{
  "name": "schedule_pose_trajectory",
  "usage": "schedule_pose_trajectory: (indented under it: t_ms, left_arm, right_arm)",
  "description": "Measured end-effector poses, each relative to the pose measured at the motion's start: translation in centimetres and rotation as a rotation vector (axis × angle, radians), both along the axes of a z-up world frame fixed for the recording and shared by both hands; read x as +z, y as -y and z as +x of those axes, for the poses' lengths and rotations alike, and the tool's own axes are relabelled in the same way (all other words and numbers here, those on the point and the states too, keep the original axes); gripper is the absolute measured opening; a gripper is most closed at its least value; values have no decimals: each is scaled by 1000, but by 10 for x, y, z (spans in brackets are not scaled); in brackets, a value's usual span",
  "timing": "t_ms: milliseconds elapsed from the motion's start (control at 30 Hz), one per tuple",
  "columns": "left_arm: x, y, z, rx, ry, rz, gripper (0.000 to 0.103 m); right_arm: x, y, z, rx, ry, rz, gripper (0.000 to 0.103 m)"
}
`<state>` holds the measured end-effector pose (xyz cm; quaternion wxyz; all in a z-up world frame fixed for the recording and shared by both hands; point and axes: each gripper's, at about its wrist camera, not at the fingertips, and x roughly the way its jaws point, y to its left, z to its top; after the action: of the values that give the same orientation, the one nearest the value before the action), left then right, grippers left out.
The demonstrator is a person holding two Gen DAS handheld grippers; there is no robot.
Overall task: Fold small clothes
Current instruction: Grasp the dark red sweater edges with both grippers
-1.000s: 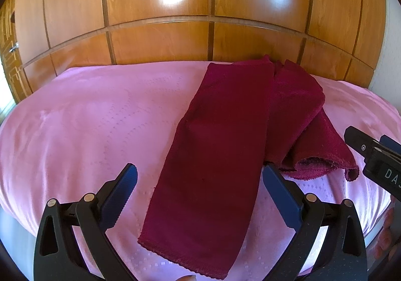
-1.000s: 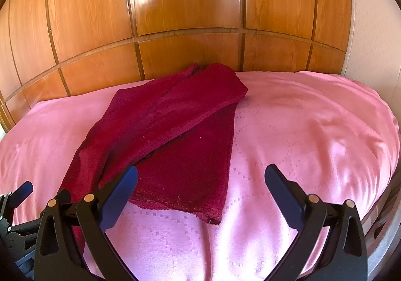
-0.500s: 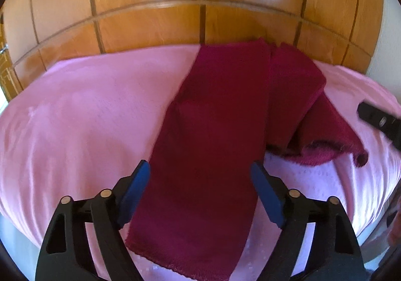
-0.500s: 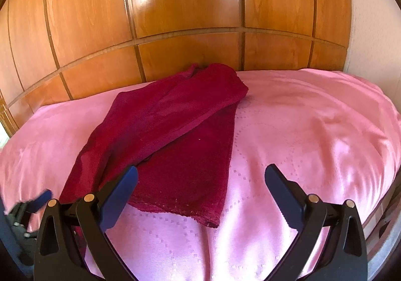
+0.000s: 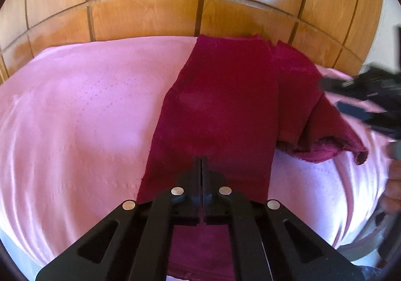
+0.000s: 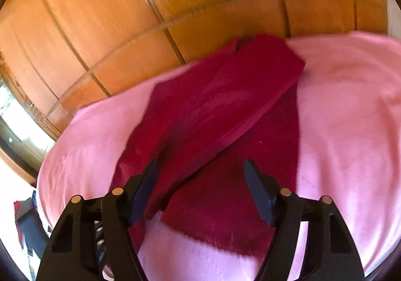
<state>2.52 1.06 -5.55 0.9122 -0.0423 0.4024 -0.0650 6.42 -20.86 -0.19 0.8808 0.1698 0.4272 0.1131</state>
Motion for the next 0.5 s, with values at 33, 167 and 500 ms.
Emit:
schedule_pose_trajectory:
  t_ms: [33,167,500]
  left_arm:
    - [3,-3,0,-4,8,-13,0]
    - [16,-10,2,-7,46,-30,0]
    - [51,-66,41,150,131,-16,0]
  right_arm:
    - [-5,2,8,-7,-23,12,61]
    - [-11,3,33,-2,-50,36,19]
    - [57,87,31,-101,177,-202,6]
